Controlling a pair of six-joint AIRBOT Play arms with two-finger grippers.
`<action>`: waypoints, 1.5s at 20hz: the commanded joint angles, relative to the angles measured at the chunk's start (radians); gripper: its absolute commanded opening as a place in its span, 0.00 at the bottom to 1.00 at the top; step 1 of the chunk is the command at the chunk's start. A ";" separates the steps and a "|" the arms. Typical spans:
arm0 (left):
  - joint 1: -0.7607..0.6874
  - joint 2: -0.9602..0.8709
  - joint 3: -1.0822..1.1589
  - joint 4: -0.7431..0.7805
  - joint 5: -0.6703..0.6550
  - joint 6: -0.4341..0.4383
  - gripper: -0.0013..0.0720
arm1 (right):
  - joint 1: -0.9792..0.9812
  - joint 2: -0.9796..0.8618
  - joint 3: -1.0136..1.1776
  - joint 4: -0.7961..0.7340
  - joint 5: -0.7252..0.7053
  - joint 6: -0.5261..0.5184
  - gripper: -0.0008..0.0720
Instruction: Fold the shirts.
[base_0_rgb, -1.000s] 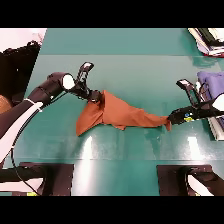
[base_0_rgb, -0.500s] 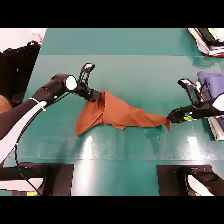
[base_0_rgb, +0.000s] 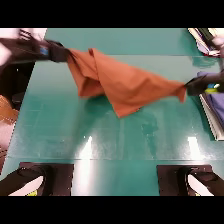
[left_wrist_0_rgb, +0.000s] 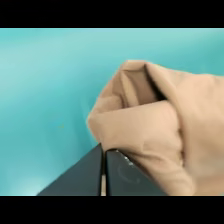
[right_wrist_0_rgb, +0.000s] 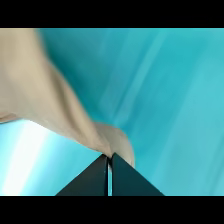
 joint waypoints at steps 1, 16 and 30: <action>0.017 0.203 0.050 -0.009 0.001 0.084 0.05 | -0.047 0.000 0.202 -0.021 -0.006 -0.001 0.03; 0.017 0.553 0.108 -0.066 0.068 0.268 0.05 | -0.320 0.114 0.653 -0.018 0.055 -0.069 0.03; 0.017 0.100 -0.327 -0.048 -0.060 0.185 0.05 | -0.090 -0.193 0.081 0.087 0.116 -0.046 0.03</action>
